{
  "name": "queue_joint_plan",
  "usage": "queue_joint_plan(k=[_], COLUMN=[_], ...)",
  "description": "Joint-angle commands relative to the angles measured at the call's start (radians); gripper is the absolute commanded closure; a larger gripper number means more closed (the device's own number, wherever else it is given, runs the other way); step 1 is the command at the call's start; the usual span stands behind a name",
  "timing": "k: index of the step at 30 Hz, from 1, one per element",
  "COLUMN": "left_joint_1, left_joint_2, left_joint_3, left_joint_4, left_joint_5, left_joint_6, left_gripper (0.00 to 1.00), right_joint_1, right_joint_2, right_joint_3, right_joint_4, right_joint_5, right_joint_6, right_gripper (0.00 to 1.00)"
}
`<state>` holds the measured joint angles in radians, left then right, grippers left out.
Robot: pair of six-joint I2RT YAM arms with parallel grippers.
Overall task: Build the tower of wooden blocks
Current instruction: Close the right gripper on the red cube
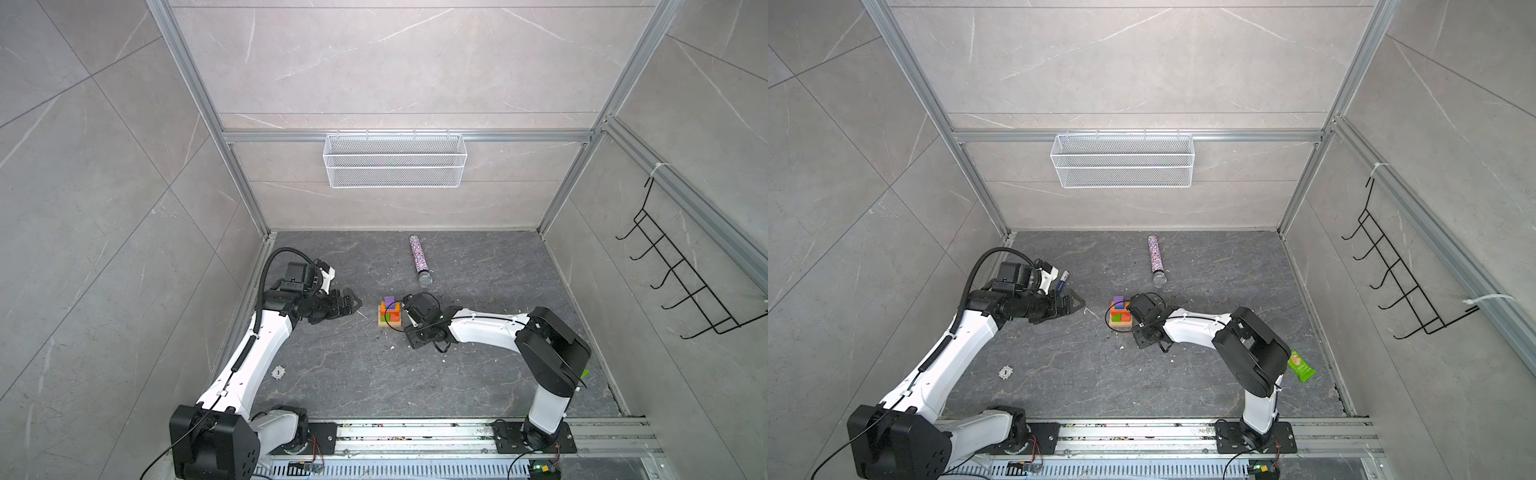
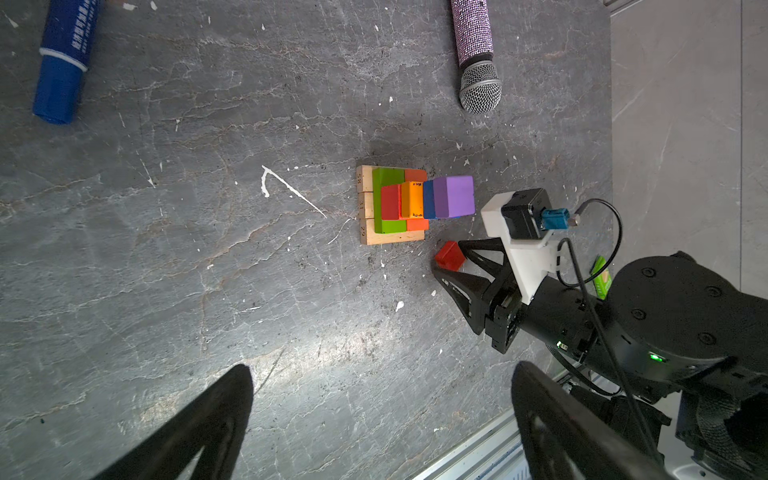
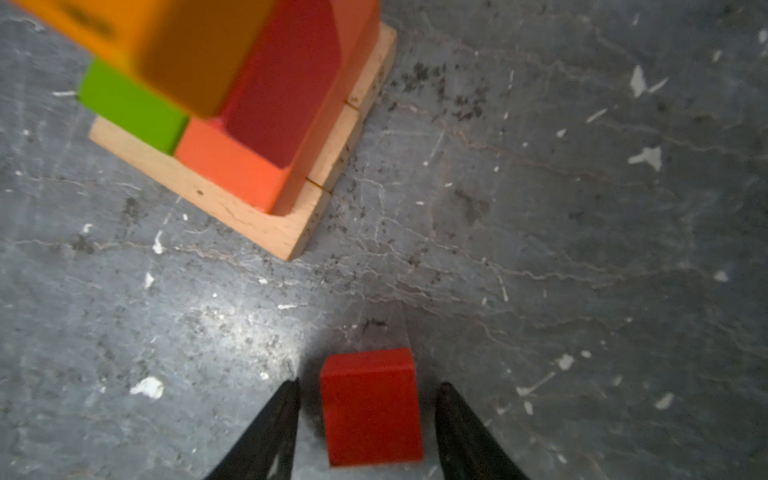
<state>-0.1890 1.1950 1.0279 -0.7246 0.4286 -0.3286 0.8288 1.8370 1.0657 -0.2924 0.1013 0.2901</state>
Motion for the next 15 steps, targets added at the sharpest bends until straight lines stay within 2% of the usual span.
queue_joint_plan(k=[1, 13, 15], left_joint_1=[0.007, 0.007, 0.007], left_joint_2=[-0.012, -0.014, -0.014], left_joint_3=[-0.001, -0.003, -0.001], left_joint_4=[0.007, 0.008, 0.008], left_joint_5=[0.01, 0.01, 0.009], left_joint_6=[0.017, 0.017, 0.018], left_gripper=[0.01, 0.01, 0.01], right_joint_1=[-0.004, -0.005, -0.004], right_joint_2=[0.036, 0.04, 0.034], right_joint_3=[0.02, 0.025, 0.027], right_joint_4=[-0.017, -0.05, -0.061], right_joint_5=[0.006, 0.043, 0.05], right_joint_6=[-0.004, 0.028, 0.037], right_gripper=[0.68, 0.81, 0.88])
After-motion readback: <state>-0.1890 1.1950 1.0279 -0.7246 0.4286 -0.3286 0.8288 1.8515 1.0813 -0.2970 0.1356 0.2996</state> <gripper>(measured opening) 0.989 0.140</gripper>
